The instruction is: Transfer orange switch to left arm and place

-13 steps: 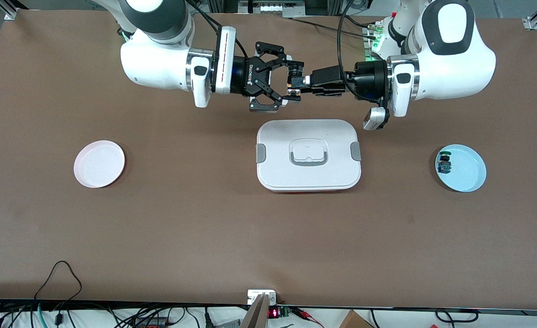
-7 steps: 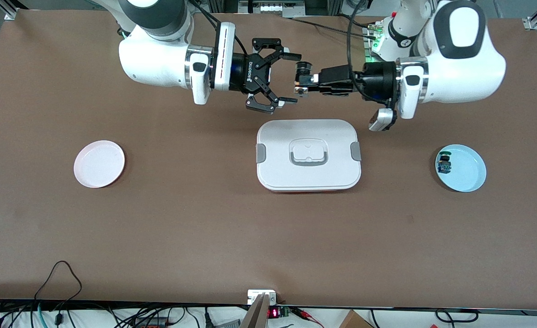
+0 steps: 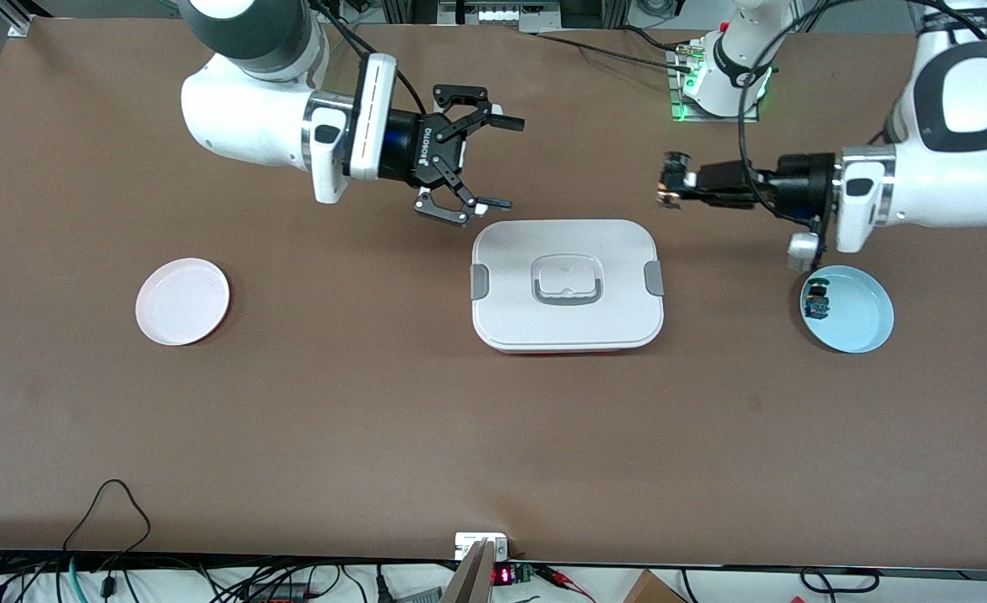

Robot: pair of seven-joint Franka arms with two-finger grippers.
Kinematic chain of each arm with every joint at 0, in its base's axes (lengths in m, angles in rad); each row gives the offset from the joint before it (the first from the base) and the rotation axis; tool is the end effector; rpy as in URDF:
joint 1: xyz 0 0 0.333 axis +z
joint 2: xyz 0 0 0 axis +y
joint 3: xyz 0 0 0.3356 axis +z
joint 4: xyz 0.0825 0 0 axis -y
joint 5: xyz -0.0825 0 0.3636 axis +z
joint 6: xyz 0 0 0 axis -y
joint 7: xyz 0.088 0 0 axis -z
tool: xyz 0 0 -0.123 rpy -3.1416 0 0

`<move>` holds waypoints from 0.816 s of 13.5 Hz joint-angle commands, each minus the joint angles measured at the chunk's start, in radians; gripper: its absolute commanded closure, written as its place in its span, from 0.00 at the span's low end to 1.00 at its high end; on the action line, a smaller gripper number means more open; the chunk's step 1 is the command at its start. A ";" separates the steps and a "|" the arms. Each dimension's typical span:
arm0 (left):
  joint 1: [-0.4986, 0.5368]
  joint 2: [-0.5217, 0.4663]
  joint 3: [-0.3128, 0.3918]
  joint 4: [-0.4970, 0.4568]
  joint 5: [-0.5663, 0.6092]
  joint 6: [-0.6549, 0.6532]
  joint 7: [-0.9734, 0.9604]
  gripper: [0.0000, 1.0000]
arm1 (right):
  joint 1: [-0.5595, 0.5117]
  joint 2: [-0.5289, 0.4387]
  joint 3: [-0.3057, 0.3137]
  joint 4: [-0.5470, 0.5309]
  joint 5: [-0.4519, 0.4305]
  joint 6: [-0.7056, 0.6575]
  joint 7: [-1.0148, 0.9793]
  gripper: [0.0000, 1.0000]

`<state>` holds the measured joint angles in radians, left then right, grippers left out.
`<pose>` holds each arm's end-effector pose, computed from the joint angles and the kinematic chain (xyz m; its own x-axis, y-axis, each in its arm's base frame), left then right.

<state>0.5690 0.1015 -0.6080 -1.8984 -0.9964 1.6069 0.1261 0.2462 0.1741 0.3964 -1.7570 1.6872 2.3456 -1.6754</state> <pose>0.5315 -0.1105 0.4999 0.9562 -0.0895 -0.2788 0.1983 -0.5025 0.8415 0.5128 0.3934 0.5584 0.2798 0.0737 0.9572 0.9521 -0.1499 -0.2667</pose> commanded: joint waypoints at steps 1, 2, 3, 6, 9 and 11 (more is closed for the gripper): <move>0.072 0.043 -0.010 0.044 0.208 -0.030 0.035 1.00 | -0.051 -0.047 -0.004 -0.058 0.022 -0.078 -0.010 0.00; 0.081 0.065 -0.010 0.064 0.339 -0.028 0.047 1.00 | -0.060 -0.050 -0.026 -0.062 0.017 -0.138 -0.010 0.00; 0.083 0.092 -0.010 0.090 0.466 -0.027 0.058 1.00 | -0.062 -0.050 -0.060 -0.067 0.009 -0.197 -0.009 0.00; 0.080 0.138 -0.009 0.102 0.858 0.043 0.041 1.00 | -0.062 -0.050 -0.164 -0.067 -0.049 -0.366 -0.004 0.00; 0.107 0.259 -0.006 0.101 1.190 0.120 0.001 1.00 | -0.064 -0.048 -0.249 -0.068 -0.115 -0.504 0.032 0.00; 0.135 0.351 0.001 0.094 1.330 0.165 -0.022 1.00 | -0.064 -0.048 -0.310 -0.061 -0.199 -0.599 0.119 0.00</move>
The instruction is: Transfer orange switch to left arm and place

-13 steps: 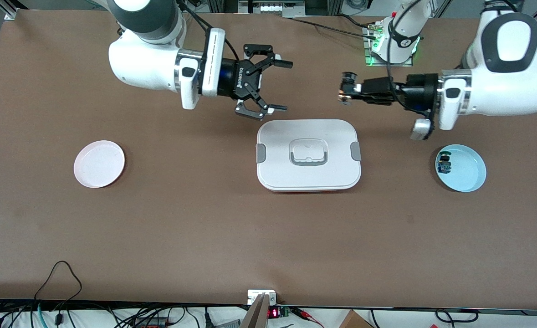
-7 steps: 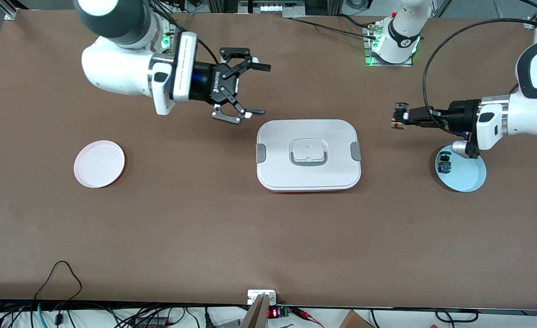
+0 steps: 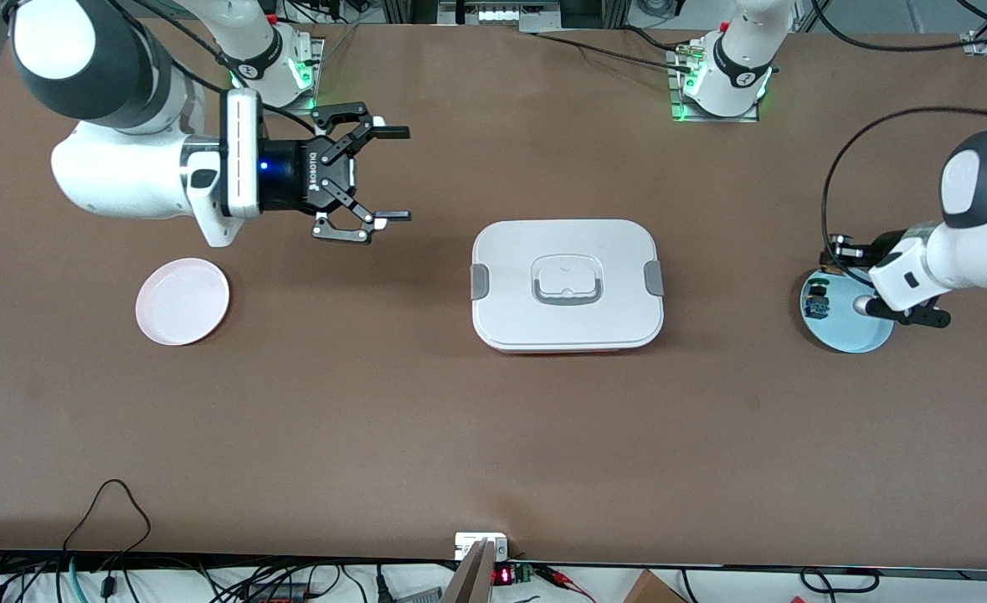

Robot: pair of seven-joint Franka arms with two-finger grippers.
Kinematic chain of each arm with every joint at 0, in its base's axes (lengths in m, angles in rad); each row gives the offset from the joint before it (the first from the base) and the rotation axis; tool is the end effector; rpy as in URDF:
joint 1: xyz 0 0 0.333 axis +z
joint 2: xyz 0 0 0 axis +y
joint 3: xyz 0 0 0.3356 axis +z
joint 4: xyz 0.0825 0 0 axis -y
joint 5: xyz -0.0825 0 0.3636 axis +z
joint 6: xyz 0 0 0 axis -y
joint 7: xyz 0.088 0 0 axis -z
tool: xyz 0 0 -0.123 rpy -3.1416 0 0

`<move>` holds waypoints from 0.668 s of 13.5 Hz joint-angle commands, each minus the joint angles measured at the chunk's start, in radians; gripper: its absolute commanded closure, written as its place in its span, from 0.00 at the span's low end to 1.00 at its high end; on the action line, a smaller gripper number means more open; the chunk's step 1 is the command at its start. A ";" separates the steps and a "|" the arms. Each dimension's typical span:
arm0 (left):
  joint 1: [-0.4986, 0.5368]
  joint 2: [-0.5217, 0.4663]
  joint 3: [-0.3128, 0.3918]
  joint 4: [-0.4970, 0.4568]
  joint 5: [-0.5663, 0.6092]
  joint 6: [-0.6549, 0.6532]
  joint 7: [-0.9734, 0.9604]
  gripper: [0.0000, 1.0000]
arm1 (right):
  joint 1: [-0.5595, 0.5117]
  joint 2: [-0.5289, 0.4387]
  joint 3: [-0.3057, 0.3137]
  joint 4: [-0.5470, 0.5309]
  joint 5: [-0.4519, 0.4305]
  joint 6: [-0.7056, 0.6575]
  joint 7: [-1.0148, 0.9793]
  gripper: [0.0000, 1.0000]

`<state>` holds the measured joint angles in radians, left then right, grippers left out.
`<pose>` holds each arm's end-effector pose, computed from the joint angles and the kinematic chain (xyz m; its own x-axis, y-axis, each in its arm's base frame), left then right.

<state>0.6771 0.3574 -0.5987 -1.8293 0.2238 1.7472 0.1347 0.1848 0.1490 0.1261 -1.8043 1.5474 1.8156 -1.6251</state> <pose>0.5608 0.0900 0.3571 0.9229 -0.1456 -0.3565 -0.1345 -0.9893 0.0560 0.5479 0.2738 0.5508 0.3015 0.1162 0.9464 0.9492 0.0569 -0.3094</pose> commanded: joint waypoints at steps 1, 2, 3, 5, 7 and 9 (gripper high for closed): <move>0.027 0.135 -0.009 0.024 0.208 0.049 -0.067 1.00 | -0.004 -0.023 -0.064 -0.013 -0.093 -0.108 0.102 0.00; 0.030 0.165 -0.009 0.022 0.286 0.073 -0.117 1.00 | -0.007 -0.023 -0.084 -0.013 -0.128 -0.149 0.125 0.00; 0.033 0.193 -0.009 0.024 0.334 0.099 -0.147 1.00 | -0.020 -0.022 -0.097 -0.013 -0.166 -0.191 0.148 0.00; 0.041 0.227 -0.001 0.028 0.406 0.153 -0.159 1.00 | -0.053 -0.025 -0.112 -0.013 -0.263 -0.258 0.206 0.00; 0.039 0.245 0.017 0.034 0.434 0.181 -0.185 1.00 | -0.054 -0.022 -0.137 -0.013 -0.324 -0.294 0.289 0.00; 0.039 0.282 0.030 0.035 0.498 0.231 -0.202 0.98 | -0.057 -0.020 -0.138 -0.012 -0.397 -0.286 0.419 0.00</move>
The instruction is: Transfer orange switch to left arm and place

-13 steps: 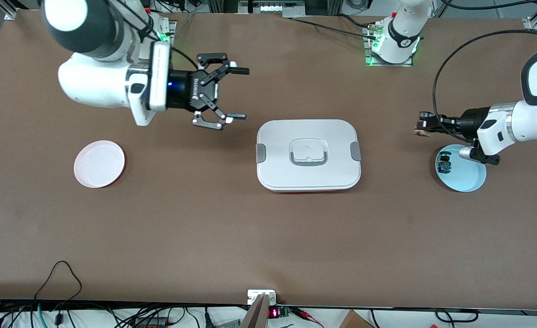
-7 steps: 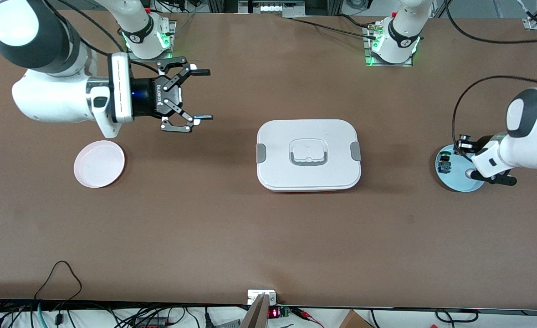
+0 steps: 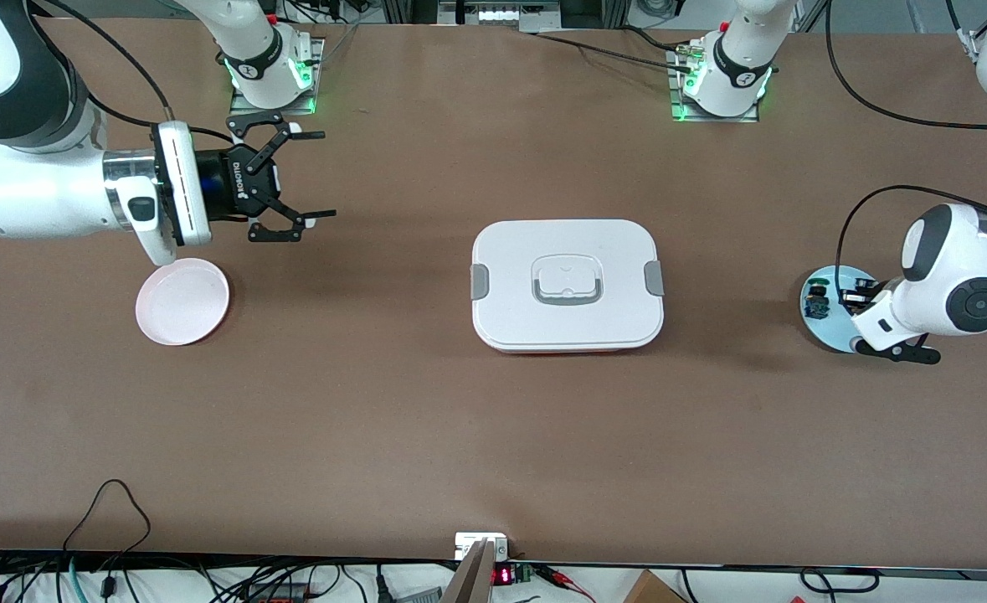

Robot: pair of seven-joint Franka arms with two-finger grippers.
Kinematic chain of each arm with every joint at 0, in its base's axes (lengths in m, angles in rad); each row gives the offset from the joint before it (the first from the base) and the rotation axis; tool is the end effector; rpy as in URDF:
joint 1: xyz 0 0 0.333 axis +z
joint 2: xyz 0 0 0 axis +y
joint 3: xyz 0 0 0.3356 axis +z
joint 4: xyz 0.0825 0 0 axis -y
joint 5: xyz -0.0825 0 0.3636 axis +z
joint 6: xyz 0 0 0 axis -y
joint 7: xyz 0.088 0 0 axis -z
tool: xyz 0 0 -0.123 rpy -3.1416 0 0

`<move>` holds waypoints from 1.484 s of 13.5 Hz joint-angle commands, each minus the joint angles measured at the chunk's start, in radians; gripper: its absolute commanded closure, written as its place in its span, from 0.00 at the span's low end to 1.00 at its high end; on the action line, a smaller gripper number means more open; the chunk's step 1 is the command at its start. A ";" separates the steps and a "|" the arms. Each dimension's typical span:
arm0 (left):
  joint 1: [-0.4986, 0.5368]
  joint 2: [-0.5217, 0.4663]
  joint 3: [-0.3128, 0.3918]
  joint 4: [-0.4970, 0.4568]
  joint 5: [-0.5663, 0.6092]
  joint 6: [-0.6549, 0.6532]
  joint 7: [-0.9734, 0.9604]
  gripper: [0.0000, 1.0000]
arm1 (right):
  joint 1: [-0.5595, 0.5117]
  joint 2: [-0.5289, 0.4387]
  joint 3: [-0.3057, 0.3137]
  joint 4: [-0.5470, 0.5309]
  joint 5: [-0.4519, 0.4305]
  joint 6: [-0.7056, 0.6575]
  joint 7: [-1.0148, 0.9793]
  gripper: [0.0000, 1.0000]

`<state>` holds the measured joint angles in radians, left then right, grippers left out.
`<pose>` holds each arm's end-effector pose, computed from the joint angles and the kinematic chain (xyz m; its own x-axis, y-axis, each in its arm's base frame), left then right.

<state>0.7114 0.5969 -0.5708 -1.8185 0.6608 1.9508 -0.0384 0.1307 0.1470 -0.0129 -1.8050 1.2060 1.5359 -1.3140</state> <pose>0.5838 0.1574 0.2441 0.9351 -0.1101 -0.3369 -0.1835 -0.9636 -0.1943 0.5421 0.1831 0.5211 0.5249 0.4194 0.7407 0.8060 0.0349 -0.5909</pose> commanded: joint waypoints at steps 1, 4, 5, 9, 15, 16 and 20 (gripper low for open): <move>0.005 0.064 0.009 0.025 0.089 0.049 -0.031 0.97 | -0.003 -0.018 0.001 -0.010 -0.112 -0.004 0.189 0.00; 0.005 0.086 0.032 0.025 0.103 0.097 -0.029 0.97 | -0.014 -0.012 -0.001 -0.010 -0.247 -0.005 0.446 0.00; 0.005 0.093 0.035 0.025 0.105 0.103 -0.028 0.97 | -0.014 -0.015 -0.002 -0.005 -0.319 -0.003 0.526 0.00; 0.006 0.116 0.052 0.027 0.161 0.163 -0.020 0.97 | -0.008 -0.018 -0.002 0.044 -0.570 0.038 0.818 0.00; 0.023 0.113 0.049 0.039 0.137 0.168 -0.014 0.00 | -0.017 -0.020 -0.006 0.058 -0.963 0.078 1.091 0.00; 0.025 0.110 0.048 0.044 0.117 0.168 -0.012 0.00 | -0.020 -0.020 -0.027 0.058 -1.020 0.078 1.114 0.00; 0.022 0.075 0.025 0.079 0.071 0.145 -0.011 0.00 | -0.025 -0.021 -0.068 0.107 -1.180 0.055 1.217 0.00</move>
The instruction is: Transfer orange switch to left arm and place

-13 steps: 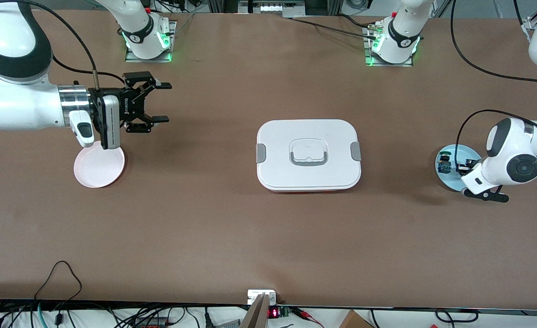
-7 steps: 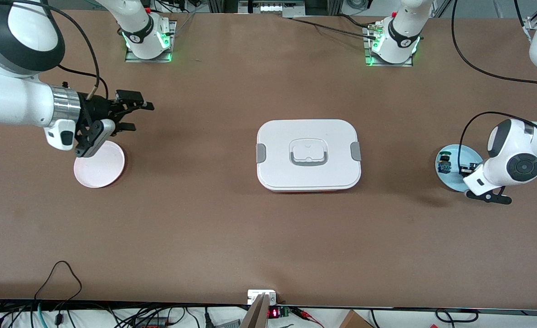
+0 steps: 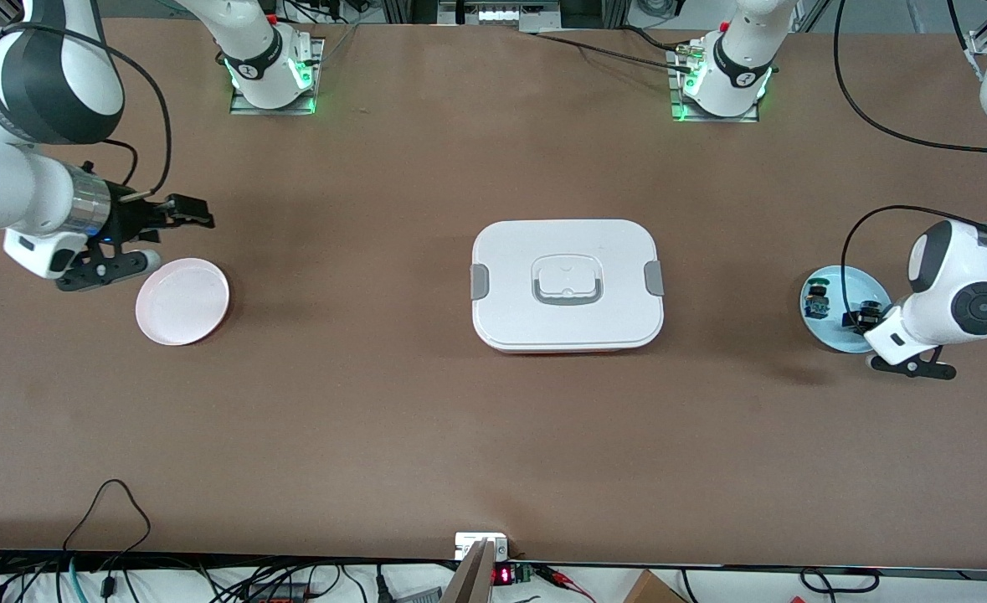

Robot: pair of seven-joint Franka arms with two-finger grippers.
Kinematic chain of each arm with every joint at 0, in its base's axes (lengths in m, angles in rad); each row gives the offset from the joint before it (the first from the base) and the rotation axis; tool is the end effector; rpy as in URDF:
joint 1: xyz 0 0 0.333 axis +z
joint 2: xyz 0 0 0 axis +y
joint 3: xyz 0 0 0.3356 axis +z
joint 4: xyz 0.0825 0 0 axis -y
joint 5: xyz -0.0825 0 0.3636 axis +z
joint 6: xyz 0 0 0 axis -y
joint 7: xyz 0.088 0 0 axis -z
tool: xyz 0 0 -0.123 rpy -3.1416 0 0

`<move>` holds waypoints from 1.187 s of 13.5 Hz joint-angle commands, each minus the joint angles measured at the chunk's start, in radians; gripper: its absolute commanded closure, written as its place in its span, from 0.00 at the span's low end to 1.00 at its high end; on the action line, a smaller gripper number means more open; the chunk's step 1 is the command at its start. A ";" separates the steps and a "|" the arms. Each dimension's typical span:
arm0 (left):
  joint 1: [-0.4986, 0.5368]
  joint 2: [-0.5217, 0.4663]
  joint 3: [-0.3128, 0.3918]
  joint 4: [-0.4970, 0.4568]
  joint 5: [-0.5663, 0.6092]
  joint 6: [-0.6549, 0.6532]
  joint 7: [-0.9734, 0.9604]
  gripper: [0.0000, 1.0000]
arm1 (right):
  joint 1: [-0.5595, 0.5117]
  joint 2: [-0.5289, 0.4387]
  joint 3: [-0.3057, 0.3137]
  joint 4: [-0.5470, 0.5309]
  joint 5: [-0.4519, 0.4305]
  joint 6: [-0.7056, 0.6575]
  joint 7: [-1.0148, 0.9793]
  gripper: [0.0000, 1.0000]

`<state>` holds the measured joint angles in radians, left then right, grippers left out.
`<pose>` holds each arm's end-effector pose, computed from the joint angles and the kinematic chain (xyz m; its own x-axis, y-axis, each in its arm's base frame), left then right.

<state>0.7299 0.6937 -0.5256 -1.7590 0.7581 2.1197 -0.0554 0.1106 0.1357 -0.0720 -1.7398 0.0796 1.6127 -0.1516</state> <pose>0.6067 0.1968 0.2127 0.9703 -0.1167 -0.2119 -0.1651 -0.9597 -0.2273 0.5510 0.0326 0.4828 0.9518 0.1824 -0.2466 0.1609 -0.9814 -0.1046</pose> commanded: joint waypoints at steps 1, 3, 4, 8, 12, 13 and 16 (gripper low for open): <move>0.006 -0.035 -0.043 0.036 -0.031 -0.029 0.006 0.00 | -0.005 -0.010 -0.027 0.071 -0.075 -0.033 0.052 0.00; 0.010 -0.072 -0.086 0.053 -0.029 -0.075 0.008 0.00 | -0.005 -0.010 -0.034 0.089 -0.124 -0.018 0.053 0.00; 0.010 -0.089 -0.126 0.073 -0.031 -0.122 0.019 0.00 | -0.003 -0.008 -0.034 0.089 -0.195 -0.004 0.052 0.00; 0.010 -0.115 -0.295 0.254 -0.117 -0.395 0.028 0.00 | 0.000 -0.010 -0.031 0.161 -0.132 -0.008 0.070 0.00; -0.044 -0.233 -0.343 0.316 -0.242 -0.475 0.075 0.00 | -0.011 -0.024 -0.034 0.207 -0.011 -0.020 0.161 0.00; -0.053 -0.279 -0.330 0.316 -0.288 -0.501 0.092 0.00 | -0.011 -0.042 -0.032 0.195 -0.021 -0.037 0.155 0.00; -0.168 -0.422 -0.149 0.314 -0.527 -0.532 0.109 0.00 | -0.009 -0.097 -0.031 0.096 -0.038 -0.005 0.153 0.00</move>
<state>0.6339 0.3710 -0.8044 -1.4360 0.3562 1.6146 0.0081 0.1056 0.0935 -0.1079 -1.5627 0.0484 1.5802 -0.0123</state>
